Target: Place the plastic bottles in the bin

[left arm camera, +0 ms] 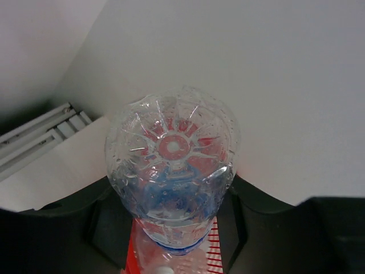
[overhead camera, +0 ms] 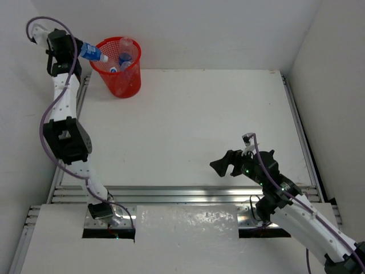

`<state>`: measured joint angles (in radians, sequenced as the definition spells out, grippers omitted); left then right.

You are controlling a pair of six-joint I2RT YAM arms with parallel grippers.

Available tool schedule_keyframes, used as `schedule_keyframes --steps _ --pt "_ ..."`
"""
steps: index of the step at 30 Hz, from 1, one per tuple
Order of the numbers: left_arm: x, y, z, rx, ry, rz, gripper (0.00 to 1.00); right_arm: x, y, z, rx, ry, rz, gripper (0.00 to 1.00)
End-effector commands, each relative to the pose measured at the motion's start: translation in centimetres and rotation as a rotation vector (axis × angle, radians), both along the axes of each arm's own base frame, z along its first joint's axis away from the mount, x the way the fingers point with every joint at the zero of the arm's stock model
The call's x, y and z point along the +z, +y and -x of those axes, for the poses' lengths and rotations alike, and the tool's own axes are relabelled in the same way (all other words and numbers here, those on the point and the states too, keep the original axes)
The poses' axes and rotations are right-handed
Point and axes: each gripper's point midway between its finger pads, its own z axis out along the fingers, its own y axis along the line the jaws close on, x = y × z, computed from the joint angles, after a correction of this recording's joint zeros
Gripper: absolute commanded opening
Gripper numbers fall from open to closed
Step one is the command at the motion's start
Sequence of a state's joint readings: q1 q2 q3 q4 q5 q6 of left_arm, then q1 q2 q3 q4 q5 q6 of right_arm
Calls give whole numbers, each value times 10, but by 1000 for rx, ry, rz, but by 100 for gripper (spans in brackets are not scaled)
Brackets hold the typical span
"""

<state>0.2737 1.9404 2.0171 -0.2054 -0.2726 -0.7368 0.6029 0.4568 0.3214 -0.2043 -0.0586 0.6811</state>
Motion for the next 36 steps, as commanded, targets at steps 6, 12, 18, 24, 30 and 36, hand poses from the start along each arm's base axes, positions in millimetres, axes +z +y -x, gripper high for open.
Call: schedule_keyframes --steps 6,12,18,24,30,36 --pt "17 -20 -82 -154 -138 -76 59 28 3 13 48 -36 -60 99" --pt "90 -51 -71 -246 -317 -186 100 22 6 9 52 -17 -30 99" --pt "113 -78 -58 -356 -347 -218 100 10 15 7 82 24 -38 99" --pt "115 -104 15 -397 -186 -105 100 16 2 -5 25 -23 52 99" --pt "22 -147 124 -393 108 -102 100 38 -52 -26 -212 -39 286 99" --pt "-69 -222 227 -507 306 -228 100 49 -91 -21 -348 -32 405 99"
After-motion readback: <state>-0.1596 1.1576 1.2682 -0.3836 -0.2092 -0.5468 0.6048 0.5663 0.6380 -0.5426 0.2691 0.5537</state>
